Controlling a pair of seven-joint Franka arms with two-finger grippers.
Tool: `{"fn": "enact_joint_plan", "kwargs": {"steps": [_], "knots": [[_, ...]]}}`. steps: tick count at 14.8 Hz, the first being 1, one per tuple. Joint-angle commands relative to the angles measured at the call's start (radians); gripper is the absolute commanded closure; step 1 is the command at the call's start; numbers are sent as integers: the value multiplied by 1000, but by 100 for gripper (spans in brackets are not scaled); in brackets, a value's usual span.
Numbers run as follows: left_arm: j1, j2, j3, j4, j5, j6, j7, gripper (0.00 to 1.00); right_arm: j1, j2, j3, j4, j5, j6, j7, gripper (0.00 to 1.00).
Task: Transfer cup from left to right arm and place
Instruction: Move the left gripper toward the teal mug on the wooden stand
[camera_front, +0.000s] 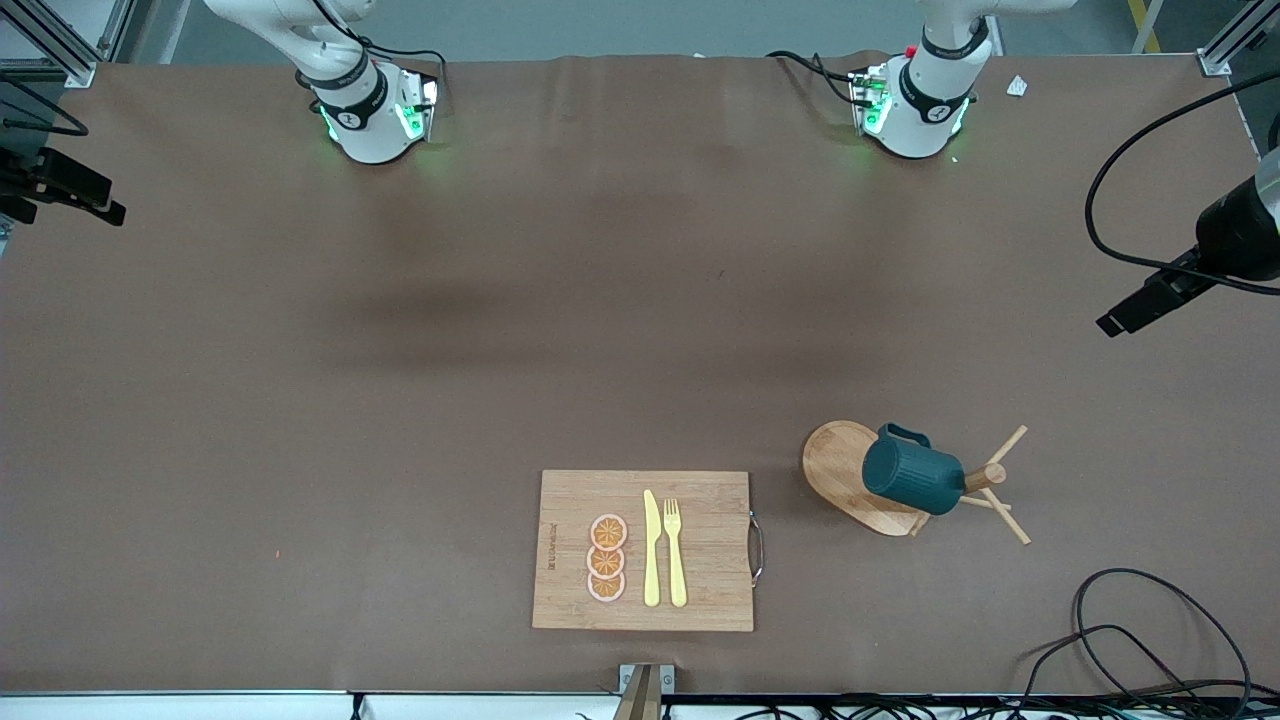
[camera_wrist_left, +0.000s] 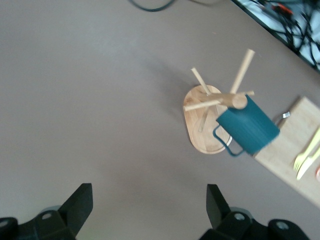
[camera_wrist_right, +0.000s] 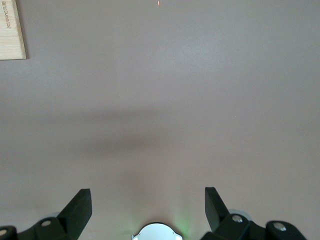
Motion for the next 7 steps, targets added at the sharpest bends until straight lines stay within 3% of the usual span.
{"fn": "enact_joint_plan", "kwargs": {"steps": [1,4,7], "knots": [[-2,12,0,-1,-20,5,-264,0,0,-29,3,-25,8,0,-1,0],[-6,50,1,2,-134,14,-461,0,0,-29,3,-25,8,0,1,0],[-4,128,1,41,-153,31,-534,0,0,-29,3,-25,9,0,-1,0]]}}
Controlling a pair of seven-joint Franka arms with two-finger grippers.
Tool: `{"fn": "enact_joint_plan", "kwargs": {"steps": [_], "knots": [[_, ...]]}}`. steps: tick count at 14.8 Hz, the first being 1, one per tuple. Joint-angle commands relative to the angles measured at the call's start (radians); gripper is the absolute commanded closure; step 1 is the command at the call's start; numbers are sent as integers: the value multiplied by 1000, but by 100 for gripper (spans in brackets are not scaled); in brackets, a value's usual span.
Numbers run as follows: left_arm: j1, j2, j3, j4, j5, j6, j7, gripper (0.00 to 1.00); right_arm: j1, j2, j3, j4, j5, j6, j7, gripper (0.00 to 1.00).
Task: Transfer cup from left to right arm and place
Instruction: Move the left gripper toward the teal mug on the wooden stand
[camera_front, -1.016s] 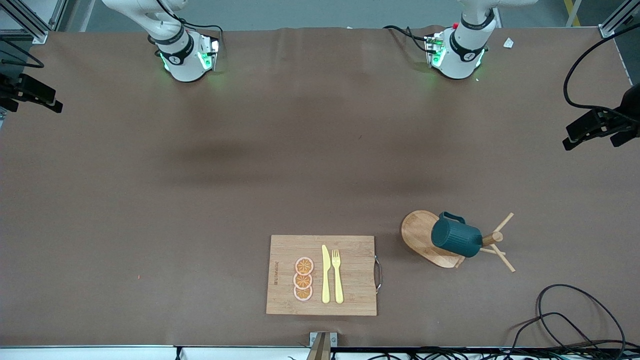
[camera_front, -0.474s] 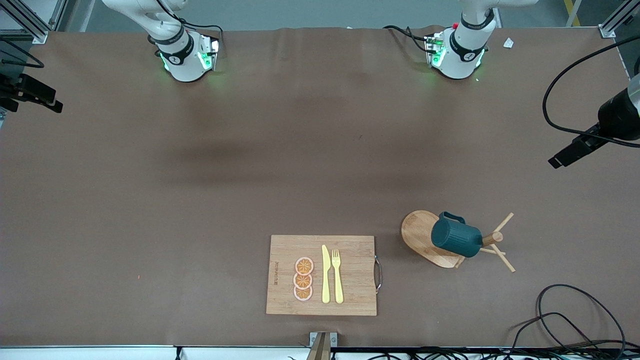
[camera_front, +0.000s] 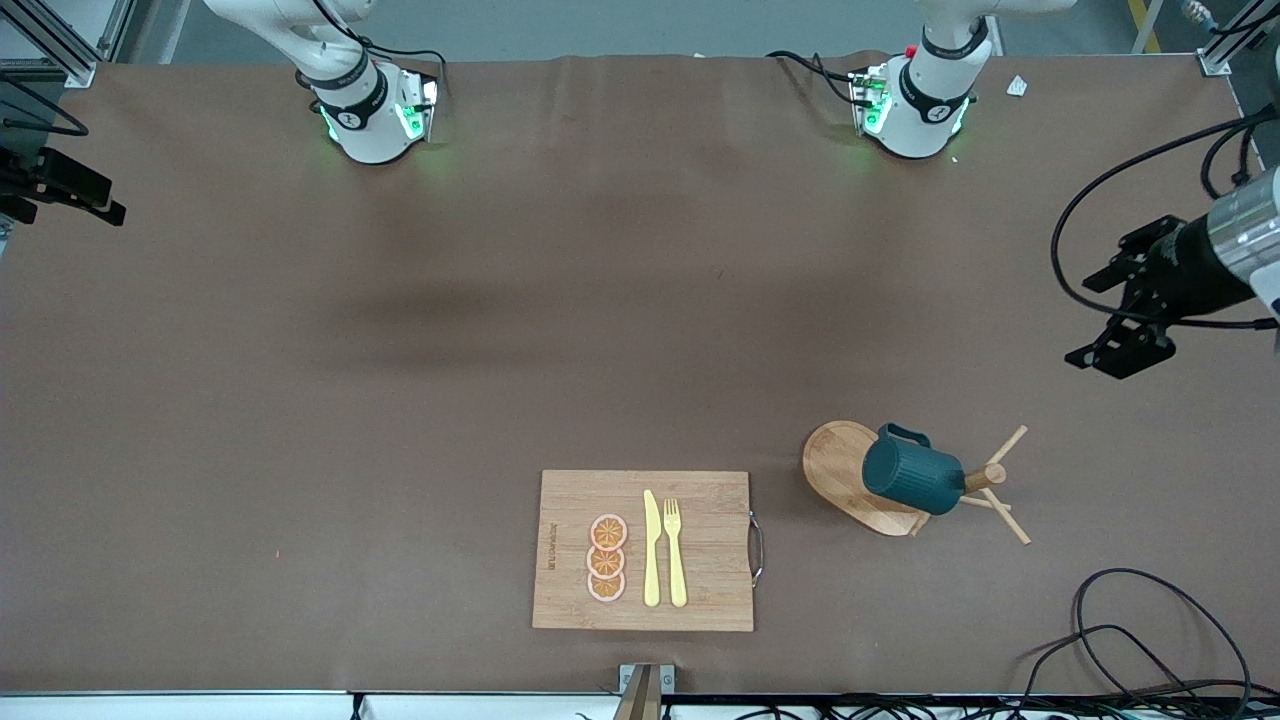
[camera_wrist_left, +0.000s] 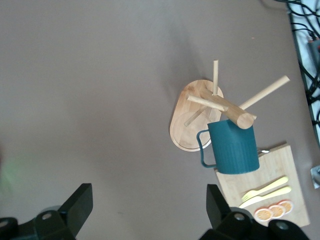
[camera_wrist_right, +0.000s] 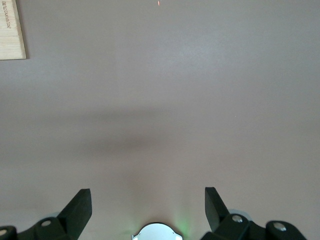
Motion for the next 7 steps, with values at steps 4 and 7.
{"fn": "enact_joint_plan", "kwargs": {"steps": [4,7], "knots": [[-2,148,1,51,-23,141,-37,0,0,-29,2,-25,9,1,-1,0],[-10,196,-4,51,-33,211,-46,0,0,-29,2,-25,8,1,-1,0]]}}
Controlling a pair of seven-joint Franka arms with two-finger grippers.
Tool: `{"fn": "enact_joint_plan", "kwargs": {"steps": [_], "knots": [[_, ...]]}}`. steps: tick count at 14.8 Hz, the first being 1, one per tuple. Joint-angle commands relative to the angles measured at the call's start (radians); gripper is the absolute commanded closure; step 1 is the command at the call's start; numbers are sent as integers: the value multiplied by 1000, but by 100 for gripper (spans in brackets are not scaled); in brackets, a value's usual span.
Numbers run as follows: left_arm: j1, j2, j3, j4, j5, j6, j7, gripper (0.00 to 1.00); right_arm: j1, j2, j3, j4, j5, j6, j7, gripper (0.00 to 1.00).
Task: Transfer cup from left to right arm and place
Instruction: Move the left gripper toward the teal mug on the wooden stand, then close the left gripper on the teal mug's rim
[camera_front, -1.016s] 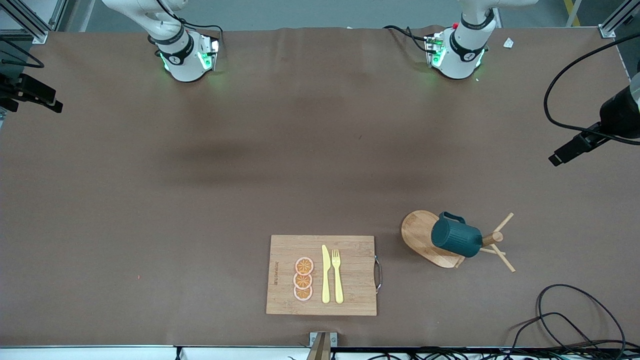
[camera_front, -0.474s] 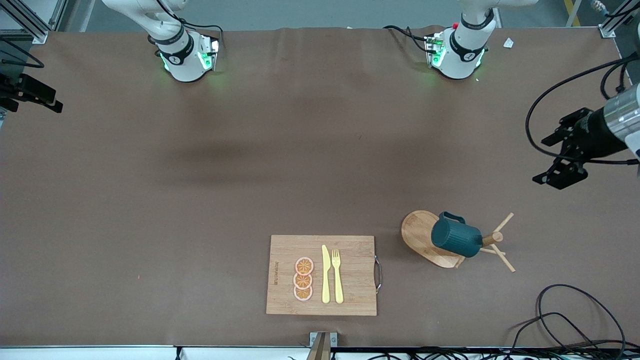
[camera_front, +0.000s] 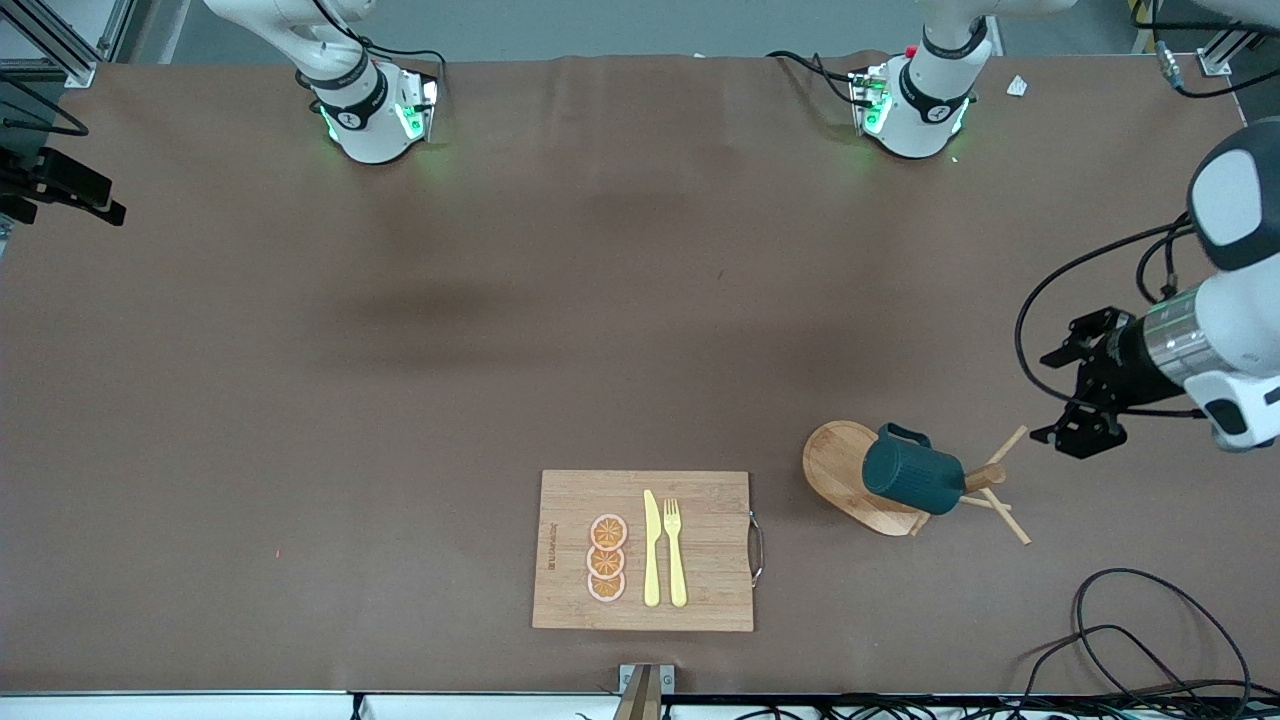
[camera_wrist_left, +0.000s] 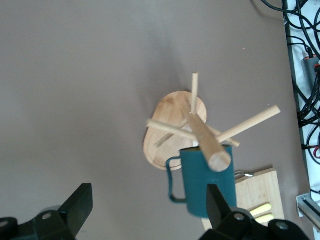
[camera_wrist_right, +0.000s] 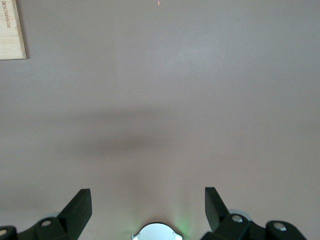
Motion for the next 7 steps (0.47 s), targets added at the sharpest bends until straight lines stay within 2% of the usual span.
{"fn": "enact_joint_plan", "kwargs": {"steps": [1,7], "knots": [[-8,39,-5,32,-45,41,-30,0,0,-29,2,-25,9,1,1,0],[-25,117,-36,34,-63,159,-90,0,0,-29,2,-25,8,-1,1,0]]}}
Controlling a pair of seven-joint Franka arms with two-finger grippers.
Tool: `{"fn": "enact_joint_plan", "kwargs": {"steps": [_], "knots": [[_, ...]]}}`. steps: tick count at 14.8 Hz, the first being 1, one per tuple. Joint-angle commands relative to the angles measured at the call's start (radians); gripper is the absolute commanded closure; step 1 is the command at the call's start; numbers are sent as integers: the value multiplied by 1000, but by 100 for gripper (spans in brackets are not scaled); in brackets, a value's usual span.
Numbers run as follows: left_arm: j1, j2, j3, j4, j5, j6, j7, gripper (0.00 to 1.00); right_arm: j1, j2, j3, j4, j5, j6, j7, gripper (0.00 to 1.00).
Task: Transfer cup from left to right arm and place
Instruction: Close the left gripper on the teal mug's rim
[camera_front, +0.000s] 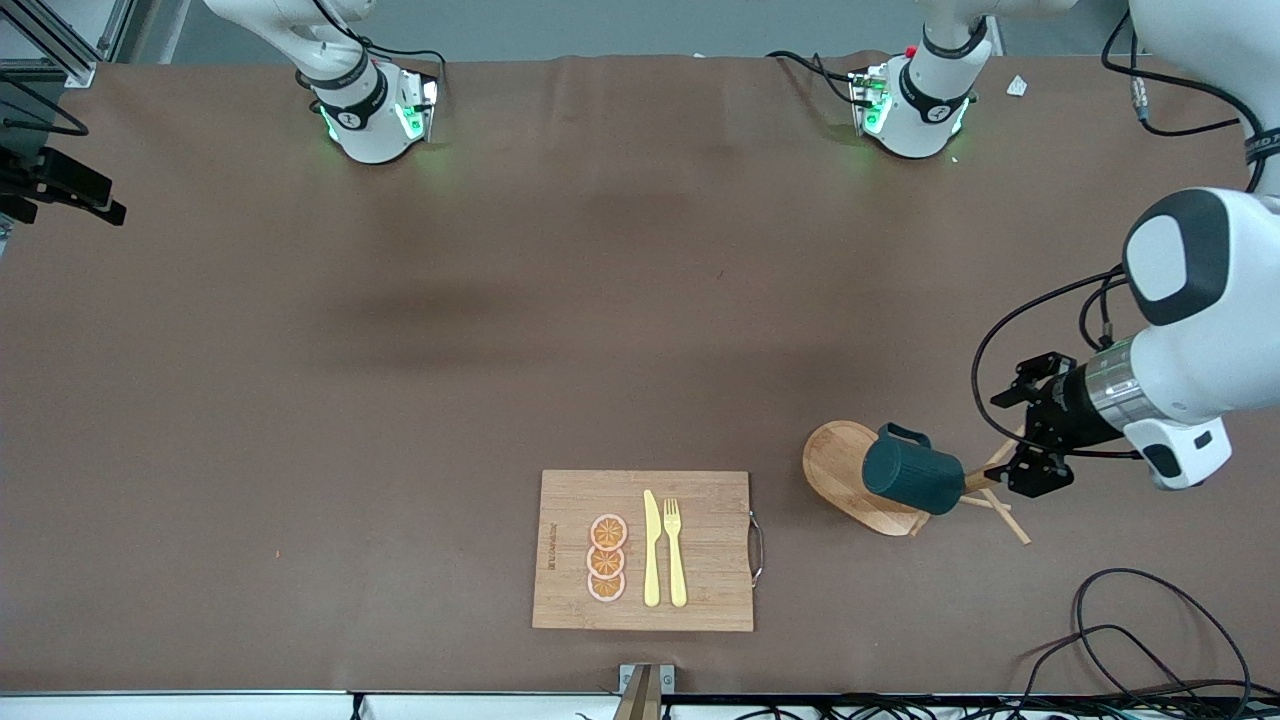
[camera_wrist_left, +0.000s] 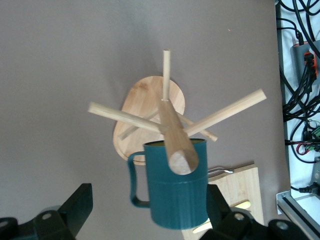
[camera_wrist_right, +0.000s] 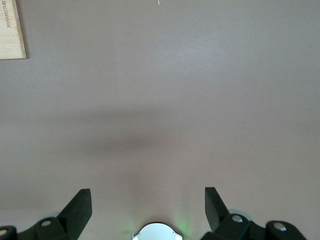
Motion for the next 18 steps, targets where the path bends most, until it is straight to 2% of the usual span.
{"fn": "enact_joint_plan", "kwargs": {"steps": [1,7,18], "knots": [[-18,45,1,29,-13,52,-35,0,0,-29,2,-26,9,0,0,0],[-33,113,-14,29,-25,166,-63,0,0,-29,2,-26,9,0,-1,0],[-33,176,-34,26,-49,241,-58,0,-1,-29,2,-26,9,0,-1,0]]}}
